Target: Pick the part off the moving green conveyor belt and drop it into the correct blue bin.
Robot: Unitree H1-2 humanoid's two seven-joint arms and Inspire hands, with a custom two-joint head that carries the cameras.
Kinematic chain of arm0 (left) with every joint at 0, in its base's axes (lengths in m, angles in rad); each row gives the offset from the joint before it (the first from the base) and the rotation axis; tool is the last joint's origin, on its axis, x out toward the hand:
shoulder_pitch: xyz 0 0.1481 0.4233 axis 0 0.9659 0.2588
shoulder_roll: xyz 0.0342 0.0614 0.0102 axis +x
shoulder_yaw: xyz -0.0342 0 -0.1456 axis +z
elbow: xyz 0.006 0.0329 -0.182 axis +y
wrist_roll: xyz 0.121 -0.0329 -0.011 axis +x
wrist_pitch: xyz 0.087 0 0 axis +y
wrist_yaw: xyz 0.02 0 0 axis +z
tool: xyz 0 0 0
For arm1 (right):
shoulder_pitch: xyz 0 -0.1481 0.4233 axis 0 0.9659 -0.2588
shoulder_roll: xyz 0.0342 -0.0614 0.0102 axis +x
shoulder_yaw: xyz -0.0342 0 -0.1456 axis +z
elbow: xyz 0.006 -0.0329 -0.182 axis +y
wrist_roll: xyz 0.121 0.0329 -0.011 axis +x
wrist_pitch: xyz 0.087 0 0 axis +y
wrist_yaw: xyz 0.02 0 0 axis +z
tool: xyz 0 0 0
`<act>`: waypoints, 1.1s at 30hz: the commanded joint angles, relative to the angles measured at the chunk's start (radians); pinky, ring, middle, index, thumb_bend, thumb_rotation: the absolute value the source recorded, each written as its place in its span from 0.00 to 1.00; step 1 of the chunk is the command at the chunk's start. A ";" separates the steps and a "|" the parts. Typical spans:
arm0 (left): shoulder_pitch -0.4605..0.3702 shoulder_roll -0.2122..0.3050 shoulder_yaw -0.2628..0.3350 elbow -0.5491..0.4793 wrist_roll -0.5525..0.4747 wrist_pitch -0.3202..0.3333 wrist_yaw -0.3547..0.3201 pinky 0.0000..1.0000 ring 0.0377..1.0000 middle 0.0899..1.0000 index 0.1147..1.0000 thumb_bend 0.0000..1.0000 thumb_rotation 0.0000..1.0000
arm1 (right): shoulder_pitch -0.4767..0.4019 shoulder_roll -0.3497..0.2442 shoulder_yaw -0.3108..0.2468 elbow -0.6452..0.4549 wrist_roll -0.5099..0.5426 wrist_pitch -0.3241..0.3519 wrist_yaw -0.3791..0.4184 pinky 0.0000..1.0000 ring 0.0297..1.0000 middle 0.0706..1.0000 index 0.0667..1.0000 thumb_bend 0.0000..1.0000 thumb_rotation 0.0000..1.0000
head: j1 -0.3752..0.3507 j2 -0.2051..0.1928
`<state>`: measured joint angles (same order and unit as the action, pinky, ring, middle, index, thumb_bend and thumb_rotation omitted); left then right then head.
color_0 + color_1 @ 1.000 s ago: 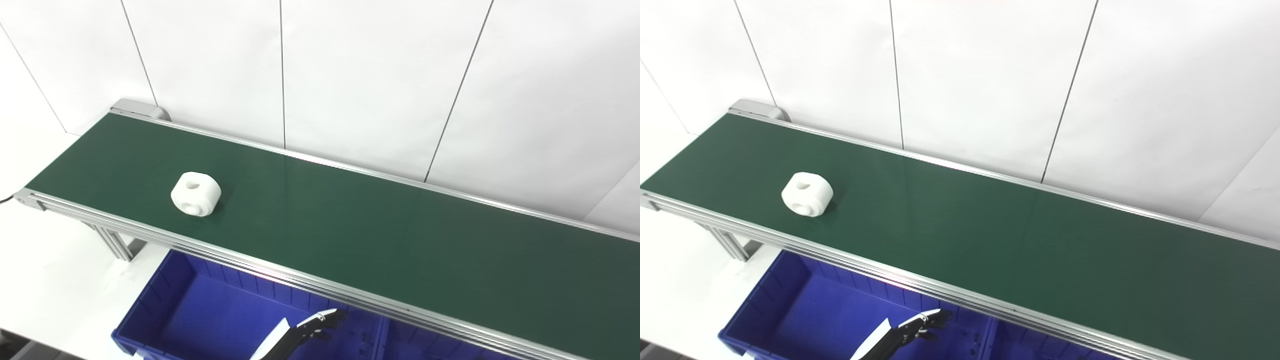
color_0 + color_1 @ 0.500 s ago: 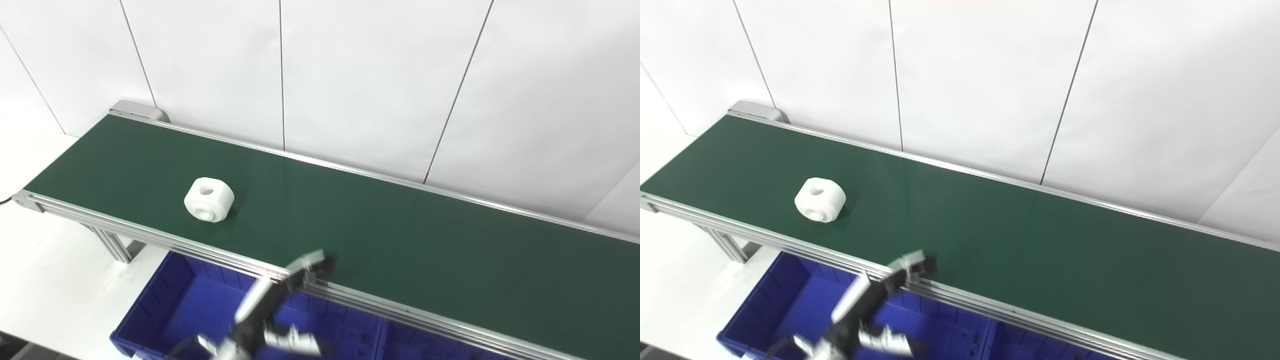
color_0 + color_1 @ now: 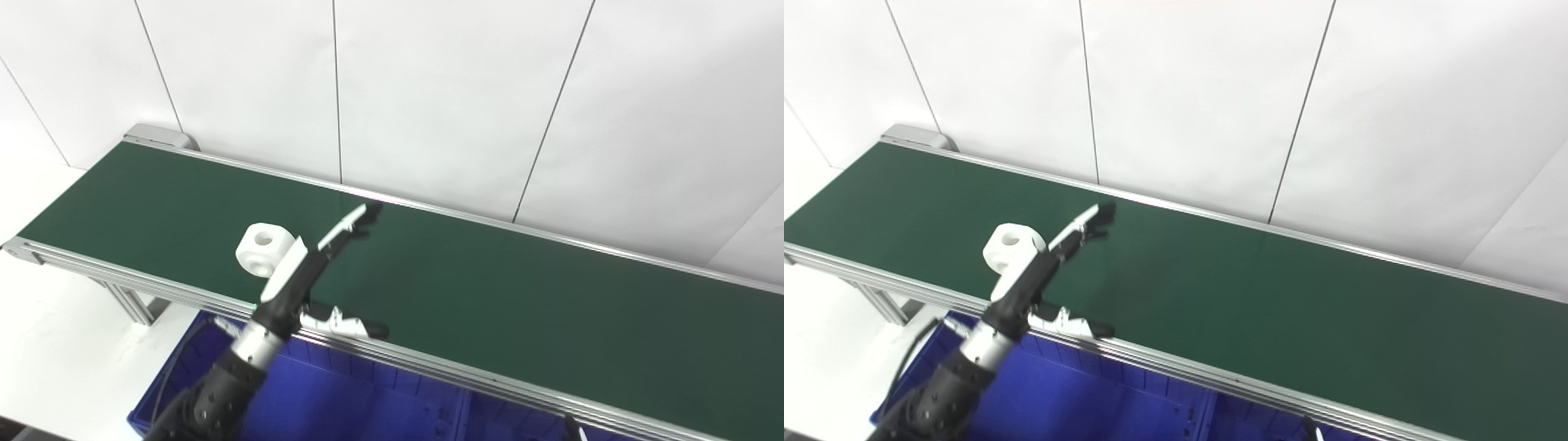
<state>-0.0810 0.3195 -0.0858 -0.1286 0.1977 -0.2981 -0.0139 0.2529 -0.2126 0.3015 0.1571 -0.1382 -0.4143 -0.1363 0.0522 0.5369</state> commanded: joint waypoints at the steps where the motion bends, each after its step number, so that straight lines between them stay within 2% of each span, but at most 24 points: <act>1: -0.062 0.031 0.027 -0.003 0.009 0.026 -0.017 0.89 0.94 0.97 0.96 0.74 0.38 | -0.002 -0.007 0.003 -0.038 0.013 -0.056 -0.012 0.91 0.95 0.97 0.96 0.84 0.45 | -0.006 0.011; 4: -0.119 0.052 0.041 0.068 0.021 0.066 -0.044 0.89 0.95 0.99 0.97 0.76 0.29 | -0.005 -0.007 0.006 -0.041 0.022 -0.056 -0.011 0.89 0.94 0.96 0.96 0.85 0.45 | -0.002 0.023; 9: -0.187 0.096 0.030 0.177 0.100 0.075 -0.065 0.85 0.95 0.99 0.97 0.82 0.28 | -0.006 -0.010 0.011 -0.044 0.012 -0.056 -0.022 0.88 0.94 0.95 0.96 0.86 0.46 | 0.006 0.031; 15: -0.237 0.132 0.015 0.284 0.177 0.073 -0.071 0.86 0.94 0.97 0.95 0.87 0.24 | -0.009 -0.015 0.023 -0.050 0.013 -0.056 -0.040 0.87 0.94 0.96 0.96 0.84 0.46 | 0.013 0.036; 18: -0.246 0.153 0.011 0.294 0.213 0.102 -0.087 0.86 0.94 0.97 0.95 0.89 0.20 | -0.009 -0.018 0.030 -0.052 0.017 -0.056 -0.046 0.87 0.94 0.96 0.96 0.83 0.45 | 0.023 0.037; 22: -0.254 0.196 -0.014 0.289 0.305 0.151 -0.114 0.84 0.95 0.99 0.96 0.92 0.24 | -0.009 -0.022 0.035 -0.054 0.018 -0.056 -0.050 0.87 0.94 0.96 0.97 0.83 0.46 | 0.028 0.037; 27: -0.258 0.244 -0.047 0.281 0.362 0.186 -0.173 0.98 1.00 1.00 0.96 0.96 0.23 | -0.012 -0.025 0.042 -0.053 0.011 -0.056 -0.063 0.87 0.93 0.95 0.96 0.82 0.46 | 0.032 0.036; 33: -0.250 0.267 -0.076 0.279 0.453 0.221 -0.180 1.00 1.00 1.00 0.93 1.00 0.16 | -0.012 -0.027 0.049 -0.055 0.017 -0.056 -0.070 0.89 0.94 0.95 0.96 0.82 0.46 | 0.036 0.037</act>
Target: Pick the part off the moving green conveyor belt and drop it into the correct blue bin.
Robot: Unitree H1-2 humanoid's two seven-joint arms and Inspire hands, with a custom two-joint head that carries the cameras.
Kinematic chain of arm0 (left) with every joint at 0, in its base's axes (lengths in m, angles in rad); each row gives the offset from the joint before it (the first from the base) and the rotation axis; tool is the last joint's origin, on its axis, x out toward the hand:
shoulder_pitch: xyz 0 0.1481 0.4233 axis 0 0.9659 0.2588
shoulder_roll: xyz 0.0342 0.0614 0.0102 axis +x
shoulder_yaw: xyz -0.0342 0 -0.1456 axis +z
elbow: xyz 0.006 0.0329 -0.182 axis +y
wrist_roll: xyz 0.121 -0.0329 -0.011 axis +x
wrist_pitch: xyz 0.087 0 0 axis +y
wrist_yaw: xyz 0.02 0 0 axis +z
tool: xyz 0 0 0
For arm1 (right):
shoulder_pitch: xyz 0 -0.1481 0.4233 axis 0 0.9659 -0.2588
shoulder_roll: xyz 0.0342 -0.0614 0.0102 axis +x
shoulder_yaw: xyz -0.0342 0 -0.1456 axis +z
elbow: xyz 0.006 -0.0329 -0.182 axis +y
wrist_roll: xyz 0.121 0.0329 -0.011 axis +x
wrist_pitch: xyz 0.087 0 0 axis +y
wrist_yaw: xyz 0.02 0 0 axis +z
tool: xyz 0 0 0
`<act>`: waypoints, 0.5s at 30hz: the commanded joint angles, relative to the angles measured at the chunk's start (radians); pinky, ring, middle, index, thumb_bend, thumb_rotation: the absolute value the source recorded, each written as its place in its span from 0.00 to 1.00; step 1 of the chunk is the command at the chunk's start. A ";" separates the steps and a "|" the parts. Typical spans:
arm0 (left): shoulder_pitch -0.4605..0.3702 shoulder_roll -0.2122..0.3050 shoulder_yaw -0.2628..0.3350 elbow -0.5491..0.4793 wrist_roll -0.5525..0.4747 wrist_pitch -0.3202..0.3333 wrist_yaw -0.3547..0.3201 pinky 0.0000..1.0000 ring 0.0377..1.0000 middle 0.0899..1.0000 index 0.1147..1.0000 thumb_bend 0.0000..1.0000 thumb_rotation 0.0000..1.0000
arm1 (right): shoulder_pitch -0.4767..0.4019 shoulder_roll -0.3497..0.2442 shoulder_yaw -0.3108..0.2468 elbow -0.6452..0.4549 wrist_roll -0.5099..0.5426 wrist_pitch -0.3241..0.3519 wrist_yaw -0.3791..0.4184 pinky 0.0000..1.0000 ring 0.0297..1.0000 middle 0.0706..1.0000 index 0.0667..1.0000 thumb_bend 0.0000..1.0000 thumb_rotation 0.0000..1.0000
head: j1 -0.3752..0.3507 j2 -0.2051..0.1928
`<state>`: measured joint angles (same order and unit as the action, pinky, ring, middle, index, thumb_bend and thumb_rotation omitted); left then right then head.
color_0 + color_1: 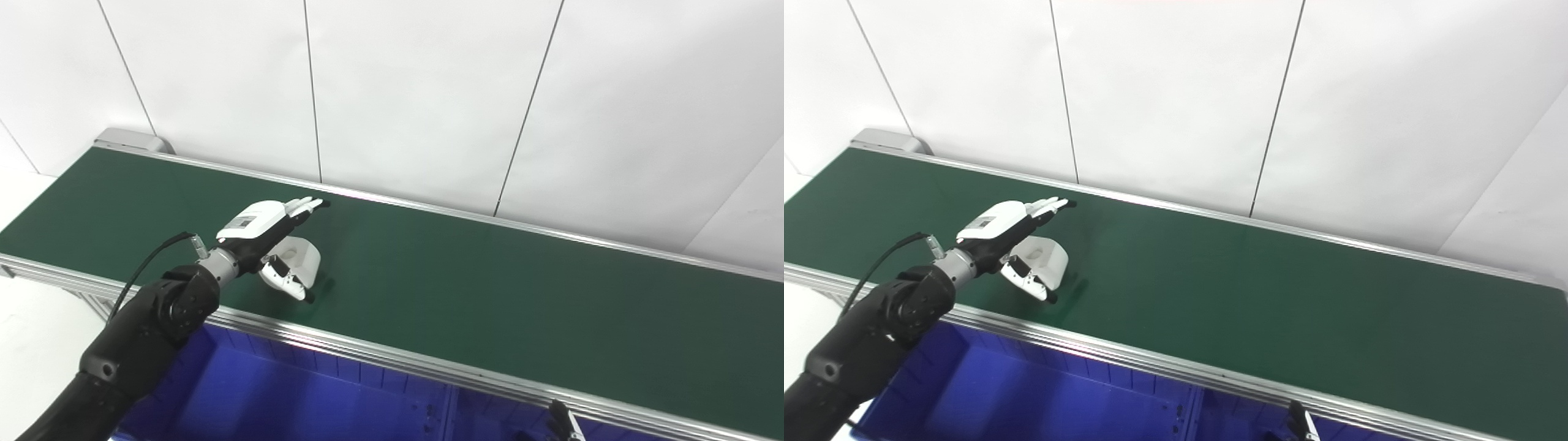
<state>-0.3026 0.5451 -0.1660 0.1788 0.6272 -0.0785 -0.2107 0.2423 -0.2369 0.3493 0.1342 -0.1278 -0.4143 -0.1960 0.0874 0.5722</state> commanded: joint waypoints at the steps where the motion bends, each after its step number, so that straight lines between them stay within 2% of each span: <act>1: -0.027 0.044 -0.002 -0.026 0.043 0.010 0.016 1.00 1.00 1.00 0.93 1.00 0.15 | -0.002 -0.003 0.001 -0.032 0.011 -0.056 -0.007 0.90 0.94 0.95 0.96 0.82 0.46 | 0.000 0.001; 3: -0.027 0.049 -0.017 -0.022 0.082 0.030 0.010 1.00 1.00 1.00 0.93 0.99 0.14 | -0.001 -0.003 0.001 -0.032 0.017 -0.056 -0.004 0.90 0.94 0.95 0.97 0.82 0.45 | 0.001 0.002; 5: -0.024 0.046 -0.025 -0.012 0.101 0.039 0.016 1.00 1.00 1.00 0.92 0.97 0.08 | -0.001 -0.002 0.002 -0.031 0.013 -0.056 -0.010 0.89 0.94 0.95 0.97 0.83 0.47 | -0.001 0.003; 7: -0.019 0.028 -0.024 0.018 0.110 0.026 0.056 0.99 0.98 0.99 0.91 0.96 0.04 | -0.001 -0.002 0.002 -0.032 0.012 -0.056 -0.012 0.89 0.94 0.95 0.97 0.83 0.47 | -0.001 0.004; 8: -0.016 0.016 -0.021 0.039 0.108 0.010 0.087 0.94 0.92 0.94 0.87 0.94 0.02 | 0.000 -0.002 0.002 -0.033 0.012 -0.056 -0.012 0.89 0.93 0.94 0.97 0.83 0.47 | -0.001 0.006; 10: -0.012 -0.006 -0.015 0.079 0.095 -0.027 0.147 0.87 0.87 0.90 0.84 0.92 0.00 | 0.000 -0.003 0.001 -0.034 0.017 -0.056 -0.008 0.89 0.93 0.94 0.97 0.83 0.48 | -0.002 0.008; 12: -0.009 -0.039 -0.002 0.126 0.054 -0.086 0.216 0.71 0.76 0.79 0.74 0.82 0.00 | 0.000 -0.004 -0.001 -0.033 0.022 -0.056 -0.005 0.90 0.94 0.94 0.97 0.83 0.48 | -0.001 0.009; 13: -0.008 -0.056 0.006 0.147 0.030 -0.119 0.246 0.61 0.67 0.68 0.66 0.73 0.00 | 0.000 -0.004 -0.002 -0.032 0.022 -0.056 -0.006 0.89 0.93 0.94 0.97 0.83 0.48 | -0.001 0.009; 14: -0.010 -0.078 0.012 0.173 0.009 -0.157 0.284 0.55 0.56 0.58 0.57 0.63 0.00 | 0.001 -0.004 -0.001 -0.032 0.020 -0.056 -0.010 0.89 0.93 0.94 0.97 0.83 0.48 | -0.002 0.010; 15: -0.011 -0.096 0.018 0.194 -0.010 -0.192 0.315 0.53 0.53 0.56 0.55 0.61 0.00 | 0.002 -0.004 -0.002 -0.033 0.020 -0.055 -0.013 0.89 0.93 0.94 0.97 0.83 0.48 | -0.002 0.011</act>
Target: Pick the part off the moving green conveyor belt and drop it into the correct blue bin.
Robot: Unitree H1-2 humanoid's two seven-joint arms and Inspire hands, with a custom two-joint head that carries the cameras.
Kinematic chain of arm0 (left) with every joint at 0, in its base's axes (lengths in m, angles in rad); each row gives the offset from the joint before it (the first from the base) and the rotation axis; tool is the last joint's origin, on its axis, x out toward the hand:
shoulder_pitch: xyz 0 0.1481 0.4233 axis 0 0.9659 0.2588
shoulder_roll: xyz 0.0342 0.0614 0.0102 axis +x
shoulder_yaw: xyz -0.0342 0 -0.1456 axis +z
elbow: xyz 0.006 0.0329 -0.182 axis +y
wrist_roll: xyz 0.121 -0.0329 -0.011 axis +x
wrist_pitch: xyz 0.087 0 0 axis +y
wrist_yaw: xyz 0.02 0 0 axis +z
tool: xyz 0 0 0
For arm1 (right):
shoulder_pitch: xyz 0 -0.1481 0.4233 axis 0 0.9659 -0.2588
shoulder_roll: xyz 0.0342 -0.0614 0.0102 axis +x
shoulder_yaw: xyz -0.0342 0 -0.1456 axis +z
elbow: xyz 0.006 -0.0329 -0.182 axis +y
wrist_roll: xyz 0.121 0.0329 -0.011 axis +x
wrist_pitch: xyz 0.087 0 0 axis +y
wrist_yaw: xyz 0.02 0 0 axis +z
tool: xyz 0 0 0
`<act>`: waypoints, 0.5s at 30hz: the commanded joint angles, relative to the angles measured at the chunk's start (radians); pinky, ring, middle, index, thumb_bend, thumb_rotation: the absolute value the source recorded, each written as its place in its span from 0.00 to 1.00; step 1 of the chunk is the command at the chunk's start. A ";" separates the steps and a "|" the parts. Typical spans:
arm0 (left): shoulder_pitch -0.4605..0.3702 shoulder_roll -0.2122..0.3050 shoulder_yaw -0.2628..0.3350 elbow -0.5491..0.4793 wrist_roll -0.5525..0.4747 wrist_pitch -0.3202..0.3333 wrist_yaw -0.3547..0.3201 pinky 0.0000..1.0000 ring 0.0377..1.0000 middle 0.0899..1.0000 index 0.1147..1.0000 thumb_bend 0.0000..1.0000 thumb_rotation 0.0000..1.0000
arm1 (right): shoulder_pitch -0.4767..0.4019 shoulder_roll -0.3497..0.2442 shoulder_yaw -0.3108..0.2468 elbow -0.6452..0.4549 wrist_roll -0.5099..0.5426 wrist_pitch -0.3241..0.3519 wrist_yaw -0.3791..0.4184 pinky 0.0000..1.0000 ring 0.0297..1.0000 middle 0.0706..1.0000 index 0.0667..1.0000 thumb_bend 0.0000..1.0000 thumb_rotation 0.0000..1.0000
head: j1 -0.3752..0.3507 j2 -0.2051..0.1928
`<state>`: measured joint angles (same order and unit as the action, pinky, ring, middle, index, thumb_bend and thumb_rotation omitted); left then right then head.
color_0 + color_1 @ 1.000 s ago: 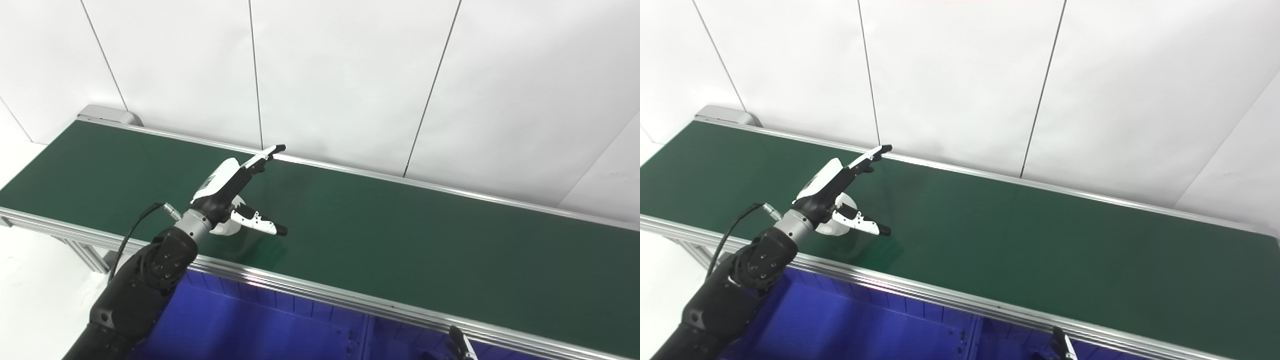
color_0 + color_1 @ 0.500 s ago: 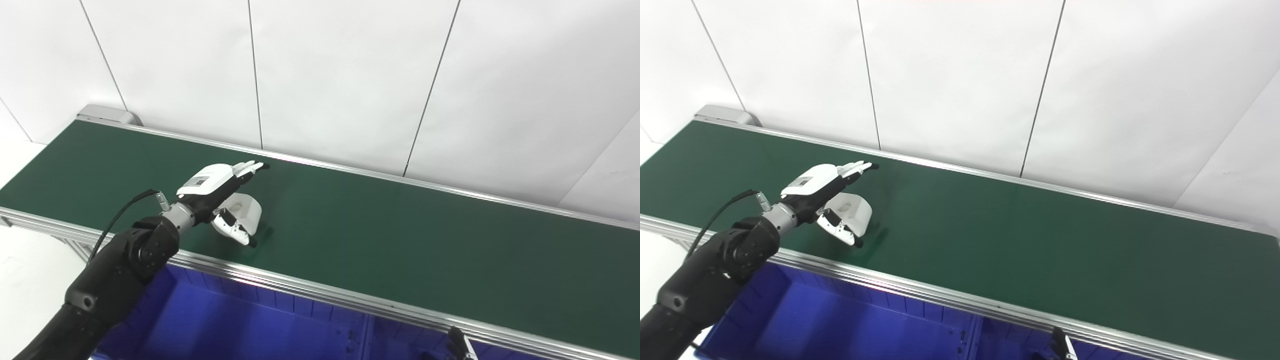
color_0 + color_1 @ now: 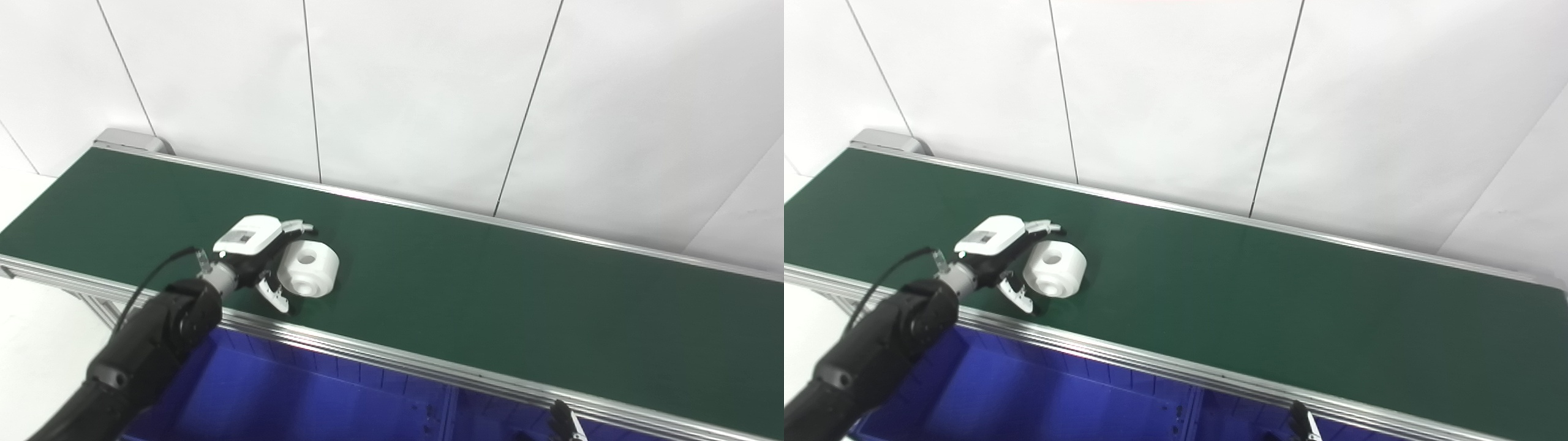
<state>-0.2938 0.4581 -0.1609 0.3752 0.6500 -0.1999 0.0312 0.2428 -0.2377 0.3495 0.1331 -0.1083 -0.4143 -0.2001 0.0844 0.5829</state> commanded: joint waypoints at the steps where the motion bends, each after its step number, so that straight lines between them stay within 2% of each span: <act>1: -0.021 -0.026 0.018 0.019 -0.048 -0.103 0.101 0.50 0.47 0.50 0.50 0.55 0.00 | 0.002 -0.003 -0.002 -0.033 0.000 -0.055 -0.010 0.89 0.93 0.93 0.96 0.83 0.48 | 0.001 0.000; 4: -0.023 -0.065 0.038 0.051 -0.083 -0.152 0.154 0.47 0.42 0.46 0.46 0.50 0.00 | 0.004 -0.003 -0.002 -0.035 0.000 -0.056 -0.011 0.89 0.93 0.93 0.96 0.82 0.48 | 0.001 0.005; 10: -0.031 -0.125 0.073 0.081 -0.153 -0.241 0.208 0.47 0.42 0.45 0.44 0.50 0.00 | 0.007 0.000 0.001 -0.037 -0.014 -0.056 -0.024 0.88 0.92 0.93 0.97 0.82 0.50 | 0.001 0.008; 15: -0.013 -0.150 0.106 0.030 -0.233 -0.203 0.171 0.45 0.41 0.44 0.46 0.50 0.00 | 0.008 0.006 0.001 -0.037 -0.002 -0.056 -0.021 0.88 0.92 0.93 0.96 0.82 0.49 | -0.004 0.012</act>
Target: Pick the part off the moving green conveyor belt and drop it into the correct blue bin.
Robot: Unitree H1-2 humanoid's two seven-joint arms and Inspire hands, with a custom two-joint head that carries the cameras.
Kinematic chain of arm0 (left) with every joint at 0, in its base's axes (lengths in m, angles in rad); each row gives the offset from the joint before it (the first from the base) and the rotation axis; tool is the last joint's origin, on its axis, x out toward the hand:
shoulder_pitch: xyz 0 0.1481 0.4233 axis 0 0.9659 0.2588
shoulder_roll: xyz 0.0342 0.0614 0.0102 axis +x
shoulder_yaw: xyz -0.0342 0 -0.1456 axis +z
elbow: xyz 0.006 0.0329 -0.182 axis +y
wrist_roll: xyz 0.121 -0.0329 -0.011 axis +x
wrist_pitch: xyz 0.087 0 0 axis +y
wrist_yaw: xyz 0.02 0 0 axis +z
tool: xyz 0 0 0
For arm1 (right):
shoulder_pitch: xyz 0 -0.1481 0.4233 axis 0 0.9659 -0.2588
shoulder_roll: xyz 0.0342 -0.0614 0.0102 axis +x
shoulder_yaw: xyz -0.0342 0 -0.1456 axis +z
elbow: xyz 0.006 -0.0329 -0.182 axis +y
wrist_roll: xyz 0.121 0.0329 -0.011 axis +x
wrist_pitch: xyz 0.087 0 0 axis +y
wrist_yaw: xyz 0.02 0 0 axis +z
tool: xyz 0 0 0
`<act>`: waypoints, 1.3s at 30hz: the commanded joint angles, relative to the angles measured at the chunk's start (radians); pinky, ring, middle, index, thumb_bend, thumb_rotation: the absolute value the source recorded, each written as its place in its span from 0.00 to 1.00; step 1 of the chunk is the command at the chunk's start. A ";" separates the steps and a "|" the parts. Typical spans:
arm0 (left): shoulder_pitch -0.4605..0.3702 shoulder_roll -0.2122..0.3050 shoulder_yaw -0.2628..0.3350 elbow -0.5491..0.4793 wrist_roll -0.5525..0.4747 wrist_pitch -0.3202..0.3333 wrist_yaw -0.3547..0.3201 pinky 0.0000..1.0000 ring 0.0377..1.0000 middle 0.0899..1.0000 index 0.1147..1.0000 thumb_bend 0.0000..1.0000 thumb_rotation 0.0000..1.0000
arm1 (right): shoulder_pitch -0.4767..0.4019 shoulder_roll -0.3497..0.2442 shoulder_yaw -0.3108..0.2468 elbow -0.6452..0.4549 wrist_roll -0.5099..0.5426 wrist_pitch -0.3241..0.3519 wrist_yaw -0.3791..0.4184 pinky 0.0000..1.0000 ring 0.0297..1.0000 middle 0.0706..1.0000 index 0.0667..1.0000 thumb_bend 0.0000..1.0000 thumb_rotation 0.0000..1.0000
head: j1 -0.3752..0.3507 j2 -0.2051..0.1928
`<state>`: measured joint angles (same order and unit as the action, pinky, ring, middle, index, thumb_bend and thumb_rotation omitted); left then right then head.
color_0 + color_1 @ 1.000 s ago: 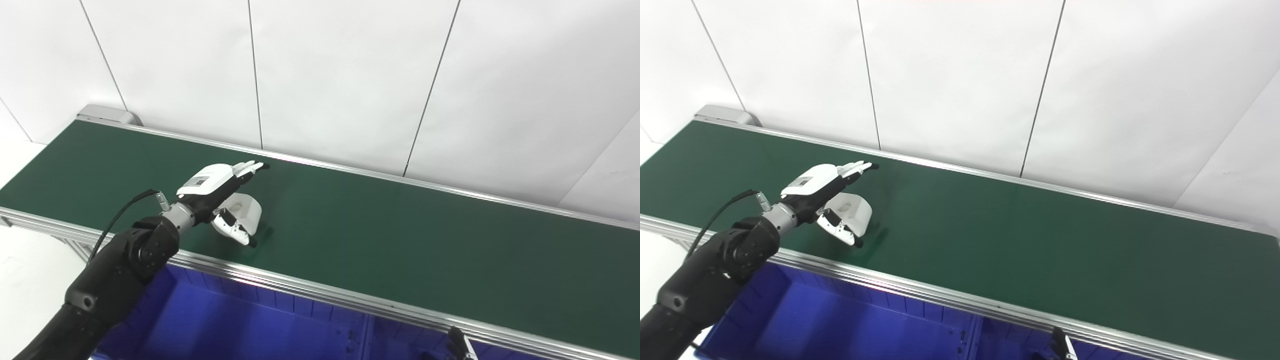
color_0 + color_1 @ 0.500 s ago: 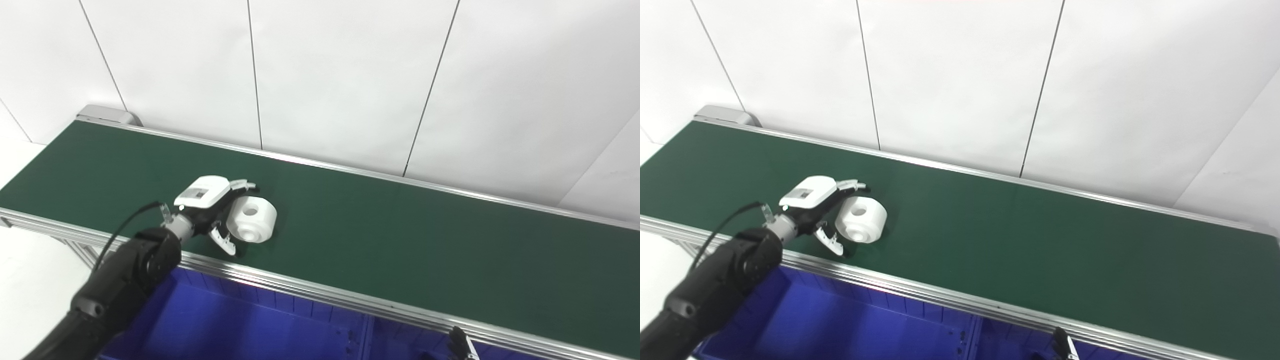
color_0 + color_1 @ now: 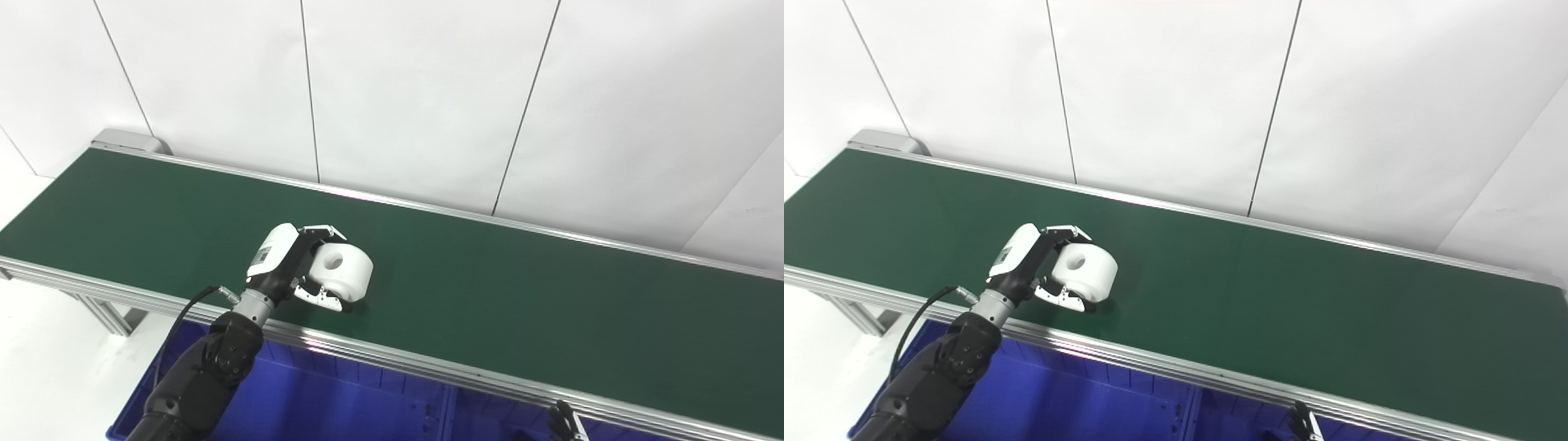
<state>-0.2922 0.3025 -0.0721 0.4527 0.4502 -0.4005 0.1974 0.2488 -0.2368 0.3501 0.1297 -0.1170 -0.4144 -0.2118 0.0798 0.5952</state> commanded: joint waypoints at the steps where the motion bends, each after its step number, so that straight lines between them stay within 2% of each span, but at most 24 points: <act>1: -0.012 0.003 0.022 -0.055 -0.043 0.005 -0.001 0.44 0.40 0.44 0.47 0.50 0.00 | 0.003 0.006 0.000 -0.034 0.008 -0.056 -0.008 0.89 0.92 0.93 0.96 0.82 0.49 | 0.001 0.000; 5: 0.005 -0.001 0.040 -0.089 -0.114 0.000 -0.039 0.42 0.39 0.44 0.48 0.50 0.00 | 0.003 0.003 0.008 -0.039 -0.008 -0.056 -0.023 0.89 0.92 0.93 0.96 0.81 0.49 | -0.008 0.011; 10: 0.067 0.024 0.048 -0.233 -0.163 -0.015 -0.094 0.42 0.39 0.43 0.48 0.50 0.00 | 0.023 0.006 0.010 -0.075 -0.010 -0.056 -0.013 0.89 0.92 0.93 0.97 0.80 0.50 | -0.064 0.075; 11: 0.088 0.029 0.050 -0.281 -0.168 0.000 -0.108 0.42 0.40 0.43 0.48 0.50 0.00 | 0.026 0.007 0.009 -0.084 -0.011 -0.056 -0.011 0.89 0.92 0.93 0.97 0.80 0.51 | -0.083 0.098; 12: 0.110 0.033 0.051 -0.325 -0.172 0.008 -0.122 0.43 0.40 0.44 0.47 0.50 0.00 | 0.029 0.008 0.007 -0.090 -0.008 -0.056 -0.007 0.89 0.93 0.94 0.97 0.80 0.51 | -0.088 0.104; 13: 0.143 0.038 0.050 -0.373 -0.179 0.000 -0.135 0.44 0.41 0.44 0.47 0.50 0.00 | 0.032 0.012 0.004 -0.100 -0.003 -0.056 -0.002 0.89 0.93 0.94 0.97 0.81 0.51 | -0.119 0.136; 14: 0.166 0.041 0.051 -0.405 -0.185 -0.007 -0.146 0.44 0.41 0.44 0.47 0.50 0.00 | 0.034 0.015 0.002 -0.106 0.000 -0.056 0.002 0.89 0.93 0.93 0.97 0.81 0.51 | -0.119 0.136; 16: 0.211 0.042 0.050 -0.458 -0.204 -0.021 -0.168 0.45 0.41 0.44 0.46 0.50 0.00 | 0.042 0.023 -0.005 -0.126 -0.001 -0.056 0.006 0.90 0.92 0.93 0.96 0.82 0.51 | -0.155 0.174; 17: 0.234 0.043 0.047 -0.477 -0.200 -0.029 -0.175 0.46 0.42 0.44 0.46 0.50 0.00 | 0.044 0.028 -0.010 -0.133 -0.004 -0.055 0.009 0.90 0.92 0.92 0.96 0.83 0.51 | -0.158 0.178; 18: 0.259 0.042 0.044 -0.498 -0.191 -0.036 -0.180 0.45 0.42 0.44 0.45 0.50 0.00 | 0.048 0.033 -0.016 -0.143 -0.007 -0.055 0.012 0.90 0.92 0.92 0.95 0.84 0.52 | -0.167 0.199; 20: 0.304 0.035 0.036 -0.526 -0.163 -0.050 -0.182 0.41 0.41 0.45 0.45 0.50 0.00 | 0.055 0.042 -0.028 -0.161 -0.002 -0.055 0.027 0.91 0.92 0.91 0.95 0.85 0.52 | -0.168 0.221; 24: 0.382 0.011 0.011 -0.547 -0.128 -0.053 -0.189 0.40 0.40 0.44 0.45 0.50 0.00 | 0.061 0.049 -0.051 -0.187 -0.002 -0.055 0.058 0.91 0.92 0.91 0.95 0.86 0.54 | -0.162 0.252; 28: 0.434 -0.003 -0.027 -0.540 -0.099 -0.045 -0.214 0.35 0.37 0.46 0.46 0.50 0.00 | 0.066 0.055 -0.073 -0.203 0.010 -0.055 0.087 0.90 0.92 0.91 0.95 0.86 0.53 | -0.164 0.265; 32: 0.448 0.014 -0.062 -0.507 -0.015 -0.062 -0.220 0.40 0.40 0.45 0.44 0.50 0.00 | 0.075 0.061 -0.093 -0.210 0.008 -0.055 0.109 0.89 0.91 0.90 0.95 0.86 0.54 | -0.156 0.264; 36: 0.445 0.054 -0.111 -0.464 0.067 -0.064 -0.246 0.47 0.43 0.46 0.42 0.50 0.00 | 0.085 0.067 -0.105 -0.217 0.014 -0.055 0.127 0.89 0.91 0.90 0.95 0.86 0.53 | -0.151 0.259; 38: 0.438 0.068 -0.128 -0.453 0.115 -0.048 -0.256 0.48 0.44 0.46 0.41 0.50 0.00 | 0.089 0.069 -0.110 -0.219 0.015 -0.055 0.135 0.89 0.91 0.90 0.95 0.85 0.52 | -0.145 0.255; 39: 0.434 0.073 -0.136 -0.462 0.143 -0.014 -0.276 0.47 0.43 0.46 0.42 0.50 0.00 | 0.091 0.072 -0.114 -0.221 0.010 -0.055 0.136 0.89 0.91 0.90 0.95 0.85 0.53 | -0.140 0.251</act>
<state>0.1617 0.3612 -0.2070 0.0203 0.5706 -0.4180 -0.0721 0.3356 -0.1731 0.2438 -0.0486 -0.1080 -0.4145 -0.0829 -0.0660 0.8498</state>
